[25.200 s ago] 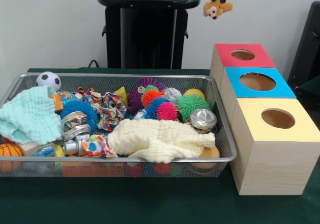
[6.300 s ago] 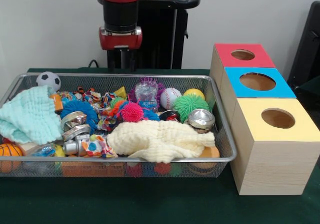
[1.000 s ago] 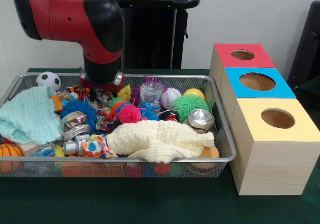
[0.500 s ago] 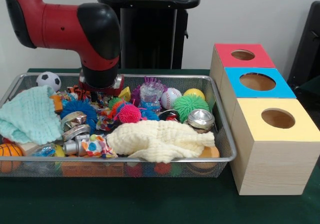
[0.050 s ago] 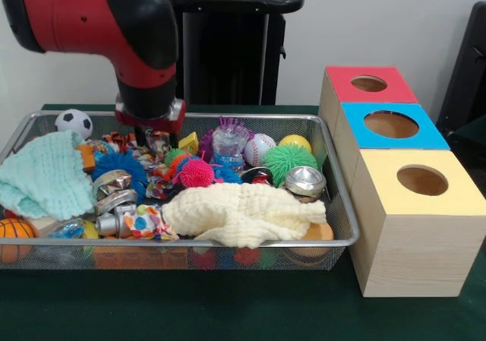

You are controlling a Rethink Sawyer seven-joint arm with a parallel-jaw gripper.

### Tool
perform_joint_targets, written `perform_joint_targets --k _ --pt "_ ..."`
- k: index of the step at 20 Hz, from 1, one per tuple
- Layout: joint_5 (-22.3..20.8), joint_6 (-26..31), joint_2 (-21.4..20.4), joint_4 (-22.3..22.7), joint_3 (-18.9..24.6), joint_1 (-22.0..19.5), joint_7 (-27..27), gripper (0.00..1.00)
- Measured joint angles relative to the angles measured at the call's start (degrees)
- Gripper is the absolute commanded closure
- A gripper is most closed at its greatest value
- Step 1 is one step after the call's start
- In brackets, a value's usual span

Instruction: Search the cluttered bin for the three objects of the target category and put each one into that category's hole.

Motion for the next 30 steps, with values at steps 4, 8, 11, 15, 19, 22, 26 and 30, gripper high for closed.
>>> perform_joint_targets --k 4,8,11,15,19,22,26,30 --pt "0.0 -0.5 -6.1 4.4 3.6 -4.3 0.0 0.0" --pt "-0.1 -1.5 -10.4 7.0 6.2 -7.7 0.0 0.0" --pt "-0.1 -2.6 -12.4 8.0 7.6 -9.0 0.0 0.0" --pt "-0.4 -4.7 -13.6 9.2 8.4 -9.4 0.0 0.0" --pt "-1.7 -7.6 -14.0 10.6 9.2 -9.4 0.0 0.0" --pt "-2.6 -9.0 -13.9 11.1 9.4 -9.3 0.0 0.0" --pt "-3.4 -10.3 -13.3 11.7 9.4 -8.9 0.0 0.0" --pt "-3.9 -12.0 -12.5 12.6 9.4 -8.4 0.0 0.0"
